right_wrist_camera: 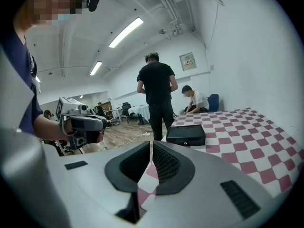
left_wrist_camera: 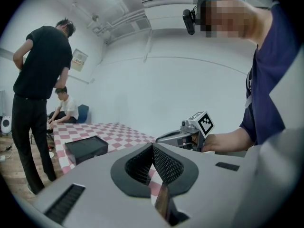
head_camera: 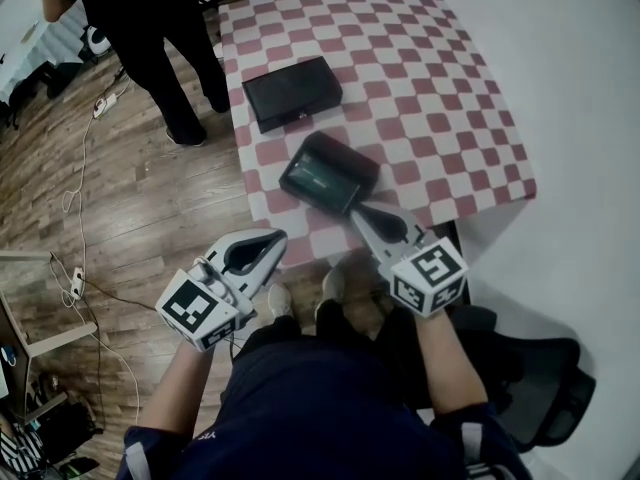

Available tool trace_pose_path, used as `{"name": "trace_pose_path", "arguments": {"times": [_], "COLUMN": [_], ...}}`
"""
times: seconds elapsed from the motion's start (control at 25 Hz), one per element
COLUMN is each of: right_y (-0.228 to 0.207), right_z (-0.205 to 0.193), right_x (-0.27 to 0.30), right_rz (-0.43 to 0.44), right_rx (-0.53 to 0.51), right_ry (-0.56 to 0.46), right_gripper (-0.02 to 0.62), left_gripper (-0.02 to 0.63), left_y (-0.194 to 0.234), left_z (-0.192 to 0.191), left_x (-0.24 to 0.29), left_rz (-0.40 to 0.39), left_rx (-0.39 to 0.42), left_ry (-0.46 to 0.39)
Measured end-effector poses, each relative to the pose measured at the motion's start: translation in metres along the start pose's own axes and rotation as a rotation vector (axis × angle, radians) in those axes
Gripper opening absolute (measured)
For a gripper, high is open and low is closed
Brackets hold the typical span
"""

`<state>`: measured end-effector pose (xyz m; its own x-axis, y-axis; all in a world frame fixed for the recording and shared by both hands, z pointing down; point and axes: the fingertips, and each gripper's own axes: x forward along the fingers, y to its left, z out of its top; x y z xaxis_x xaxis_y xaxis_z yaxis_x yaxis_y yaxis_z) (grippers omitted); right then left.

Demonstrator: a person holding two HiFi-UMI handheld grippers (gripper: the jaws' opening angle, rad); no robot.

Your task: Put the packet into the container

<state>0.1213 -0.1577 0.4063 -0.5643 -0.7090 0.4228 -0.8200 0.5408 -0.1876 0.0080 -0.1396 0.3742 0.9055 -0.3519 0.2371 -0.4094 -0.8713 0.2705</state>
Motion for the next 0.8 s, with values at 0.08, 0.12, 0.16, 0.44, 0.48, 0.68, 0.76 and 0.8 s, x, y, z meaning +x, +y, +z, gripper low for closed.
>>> {"name": "trace_pose_path", "arguments": {"times": [0.08, 0.12, 0.16, 0.44, 0.48, 0.68, 0.76, 0.8], "right_y": [0.005, 0.007, 0.008, 0.016, 0.016, 0.014, 0.013, 0.012], "right_z": [0.0, 0.001, 0.001, 0.006, 0.007, 0.009, 0.008, 0.007], "right_x": [-0.006, -0.008, -0.01, -0.022, -0.024, -0.029, -0.029, -0.029], "right_rz": [-0.01, -0.017, -0.024, -0.055, -0.06, -0.073, -0.074, -0.074], "right_rx": [0.003, 0.006, 0.01, 0.041, 0.042, 0.041, 0.047, 0.051], "right_ry": [-0.016, -0.023, -0.031, -0.075, -0.079, -0.087, -0.083, -0.081], "right_gripper": [0.031, 0.028, 0.026, 0.018, 0.017, 0.017, 0.017, 0.017], "left_gripper": [0.024, 0.025, 0.025, 0.025, 0.024, 0.025, 0.025, 0.025], "left_y": [-0.003, -0.004, -0.005, -0.011, -0.012, -0.015, -0.015, -0.015], "left_z": [0.002, 0.003, 0.004, 0.011, 0.012, 0.015, 0.016, 0.017], "left_x": [-0.001, -0.002, -0.002, -0.003, -0.003, -0.001, 0.0, 0.001], "left_rz": [-0.011, -0.017, -0.023, -0.051, -0.054, -0.062, -0.064, -0.065], "left_rx": [0.002, 0.004, 0.006, 0.027, 0.029, 0.036, 0.037, 0.041], "left_ry": [0.0, -0.001, -0.002, -0.014, -0.015, -0.018, -0.02, -0.024]}}
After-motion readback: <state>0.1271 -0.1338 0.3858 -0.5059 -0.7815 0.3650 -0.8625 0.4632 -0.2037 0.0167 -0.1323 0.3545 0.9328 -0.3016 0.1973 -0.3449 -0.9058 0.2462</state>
